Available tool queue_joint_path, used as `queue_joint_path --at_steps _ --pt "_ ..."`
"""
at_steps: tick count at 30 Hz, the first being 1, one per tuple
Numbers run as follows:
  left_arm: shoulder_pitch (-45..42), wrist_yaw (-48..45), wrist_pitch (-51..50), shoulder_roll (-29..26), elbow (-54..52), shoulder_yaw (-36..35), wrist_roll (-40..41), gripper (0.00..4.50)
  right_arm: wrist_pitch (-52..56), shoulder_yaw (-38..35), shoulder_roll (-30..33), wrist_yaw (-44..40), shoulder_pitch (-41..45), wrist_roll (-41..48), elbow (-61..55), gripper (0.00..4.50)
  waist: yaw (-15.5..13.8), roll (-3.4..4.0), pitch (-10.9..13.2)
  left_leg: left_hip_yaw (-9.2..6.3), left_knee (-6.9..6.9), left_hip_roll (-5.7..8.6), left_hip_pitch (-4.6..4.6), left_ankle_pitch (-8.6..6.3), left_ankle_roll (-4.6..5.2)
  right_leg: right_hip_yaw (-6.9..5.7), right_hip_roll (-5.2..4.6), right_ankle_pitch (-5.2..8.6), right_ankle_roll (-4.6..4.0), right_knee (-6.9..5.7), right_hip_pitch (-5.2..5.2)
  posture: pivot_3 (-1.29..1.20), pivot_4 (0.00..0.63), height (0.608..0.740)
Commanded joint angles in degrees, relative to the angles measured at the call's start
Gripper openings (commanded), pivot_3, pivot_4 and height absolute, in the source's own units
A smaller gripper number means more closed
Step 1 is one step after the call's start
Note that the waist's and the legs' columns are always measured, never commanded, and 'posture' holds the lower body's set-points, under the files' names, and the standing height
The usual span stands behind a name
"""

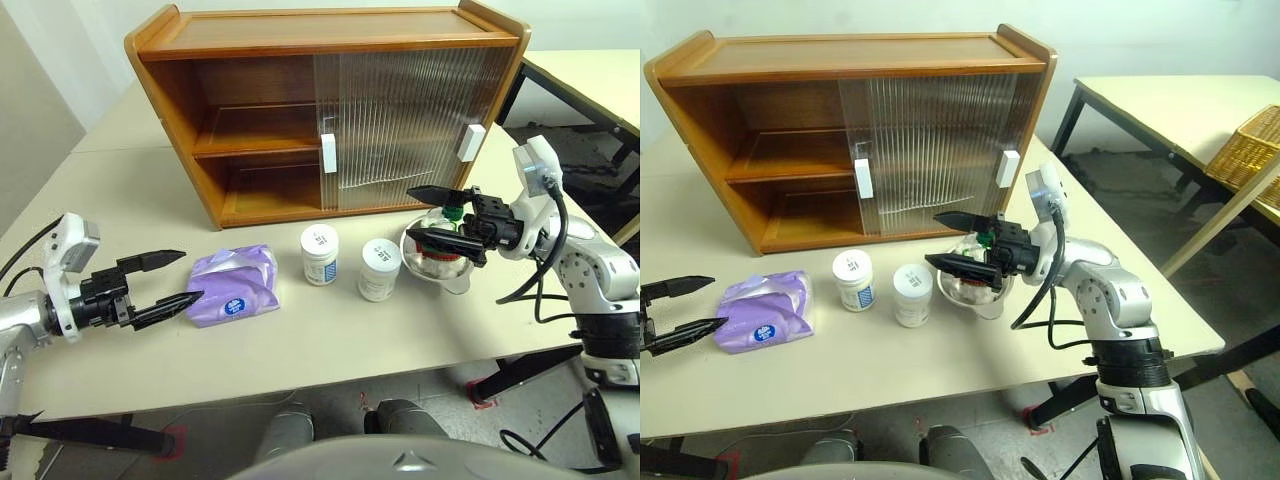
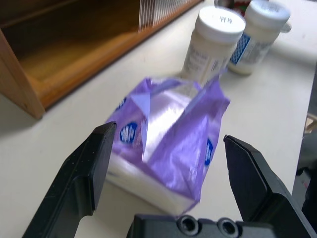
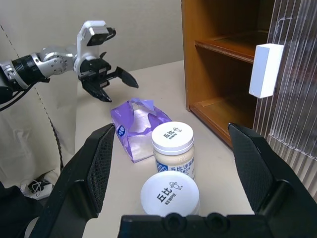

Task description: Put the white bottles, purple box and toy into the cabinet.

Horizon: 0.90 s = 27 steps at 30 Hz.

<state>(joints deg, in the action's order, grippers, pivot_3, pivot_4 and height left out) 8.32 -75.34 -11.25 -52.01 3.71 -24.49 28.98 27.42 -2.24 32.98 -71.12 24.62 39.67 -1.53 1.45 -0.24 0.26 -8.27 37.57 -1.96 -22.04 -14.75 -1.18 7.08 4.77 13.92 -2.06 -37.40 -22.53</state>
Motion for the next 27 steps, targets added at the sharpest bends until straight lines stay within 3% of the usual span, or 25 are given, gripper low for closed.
queue_joint_path --at_steps 1,14,21,24,27 --pt "0.2 -0.4 2.6 0.4 2.0 1.8 -1.9 4.48 0.8 -0.6 0.8 -0.3 1.0 0.3 -0.5 4.5 0.0 0.0 0.0 0.0 0.01 -0.08 0.0 0.0 0.0 0.0 0.05 -0.03 -0.05 0.0 0.0 0.0 0.0 0.74" --pt "-7.4 4.3 14.7 6.1 15.8 10.6 -10.6 4.48 2.2 -1.5 1.8 0.3 0.8 1.1 -2.0 4.5 0.1 0.14 -0.1 -0.03 0.06 -0.38 0.13 0.01 0.01 -0.04 0.54 -0.14 -0.15 -0.07 0.05 -0.03 0.0 0.74" --pt "-8.3 4.9 13.6 6.1 15.9 11.4 -10.1 4.43 2.2 -2.1 1.6 1.0 0.5 1.2 -2.6 4.5 0.3 0.17 -0.1 0.14 0.1 -0.37 0.16 0.02 0.03 -0.04 0.6 0.01 0.24 -0.07 0.1 -0.04 0.0 0.74" --pt "-8.1 4.8 11.7 5.5 14.7 11.3 -9.5 3.78 2.1 -2.1 1.4 1.2 0.6 1.2 -2.5 4.5 0.4 0.17 -0.1 0.42 0.13 -0.39 0.19 0.03 0.05 -0.04 0.67 0.07 0.42 -0.07 0.15 -0.04 0.0 0.74" --pt "-7.8 4.9 11.2 5.2 13.8 11.3 -9.7 2.79 2.0 -2.1 1.4 1.2 0.7 1.2 -2.5 4.5 0.4 0.17 -0.1 0.48 0.13 -0.41 0.19 0.06 0.09 -0.03 0.67 0.04 0.42 -0.07 0.15 -0.04 0.0 0.74"
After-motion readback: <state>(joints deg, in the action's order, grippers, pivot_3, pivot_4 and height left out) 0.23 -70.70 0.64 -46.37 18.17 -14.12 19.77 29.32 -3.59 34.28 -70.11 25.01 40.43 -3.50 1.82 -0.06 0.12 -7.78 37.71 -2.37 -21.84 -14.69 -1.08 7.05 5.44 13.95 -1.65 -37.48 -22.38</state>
